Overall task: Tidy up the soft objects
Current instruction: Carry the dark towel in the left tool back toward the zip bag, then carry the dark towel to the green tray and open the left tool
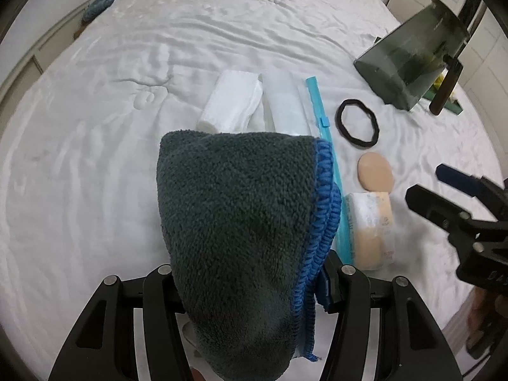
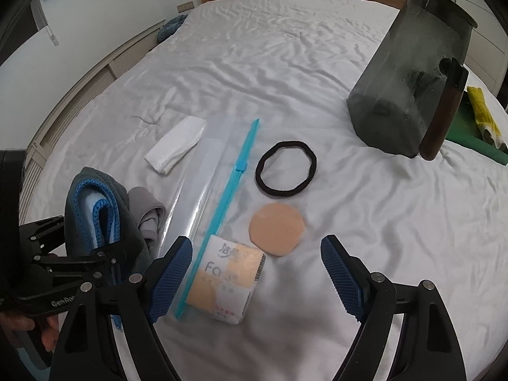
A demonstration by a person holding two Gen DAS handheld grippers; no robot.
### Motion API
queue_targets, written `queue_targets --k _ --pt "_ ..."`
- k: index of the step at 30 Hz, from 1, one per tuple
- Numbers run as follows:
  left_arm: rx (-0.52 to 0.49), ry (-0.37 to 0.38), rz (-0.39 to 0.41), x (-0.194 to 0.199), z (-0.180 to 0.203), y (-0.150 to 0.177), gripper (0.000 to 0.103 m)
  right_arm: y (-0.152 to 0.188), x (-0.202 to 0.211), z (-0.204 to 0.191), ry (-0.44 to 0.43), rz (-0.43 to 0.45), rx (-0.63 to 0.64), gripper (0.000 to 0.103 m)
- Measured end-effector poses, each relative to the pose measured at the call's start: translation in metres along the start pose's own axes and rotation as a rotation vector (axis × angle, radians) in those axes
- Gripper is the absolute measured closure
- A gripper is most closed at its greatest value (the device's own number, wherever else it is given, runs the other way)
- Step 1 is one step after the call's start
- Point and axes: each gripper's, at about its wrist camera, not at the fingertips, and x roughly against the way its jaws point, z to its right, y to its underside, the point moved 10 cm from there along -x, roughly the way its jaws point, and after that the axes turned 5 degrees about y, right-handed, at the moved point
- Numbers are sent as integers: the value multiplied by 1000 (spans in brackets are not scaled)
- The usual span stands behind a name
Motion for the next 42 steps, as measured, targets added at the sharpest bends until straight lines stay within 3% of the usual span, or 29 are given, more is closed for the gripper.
queue_targets --k 10,21,32,42 --pt "13 94 -29 -2 4 0 46 2 -3 2 -2 -2 -10 20" --pt "-15 53 -69 -18 -7 8 45 2 -7 2 -5 0 -7 20" --pt "24 119 -66 -11 -12 9 46 -1 -13 -7 -15 3 1 21" --pt "20 118 -73 -11 -11 9 46 -2 -15 -8 -18 2 -2 21"
